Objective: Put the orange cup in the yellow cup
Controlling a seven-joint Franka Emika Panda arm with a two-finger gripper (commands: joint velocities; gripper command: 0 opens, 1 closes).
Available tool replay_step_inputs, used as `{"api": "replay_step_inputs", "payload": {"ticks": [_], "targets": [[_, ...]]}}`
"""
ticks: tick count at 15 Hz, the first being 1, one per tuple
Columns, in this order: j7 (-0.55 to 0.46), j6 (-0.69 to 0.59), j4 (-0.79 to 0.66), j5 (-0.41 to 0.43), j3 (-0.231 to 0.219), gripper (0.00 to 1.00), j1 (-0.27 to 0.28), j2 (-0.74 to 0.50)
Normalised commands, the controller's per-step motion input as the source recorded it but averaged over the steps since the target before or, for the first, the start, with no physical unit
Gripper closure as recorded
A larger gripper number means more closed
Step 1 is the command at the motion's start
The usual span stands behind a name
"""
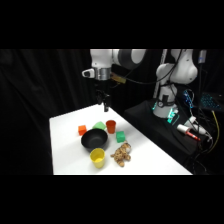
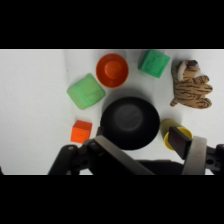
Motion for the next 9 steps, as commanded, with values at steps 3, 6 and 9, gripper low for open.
{"api": "replay_step_inputs", "payload": {"ticks": [3, 6, 9], "targets": [[-0.01, 0.03, -0.02, 0.014, 0.016, 0.00, -0.017, -0.01], [-0.04, 0.12, -0.08, 0.062, 0.004, 0.00, -0.028, -0.04], [-0.04, 0.23, -0.16, 0.083, -0.007, 0.00, -0.038, -0.07]]}}
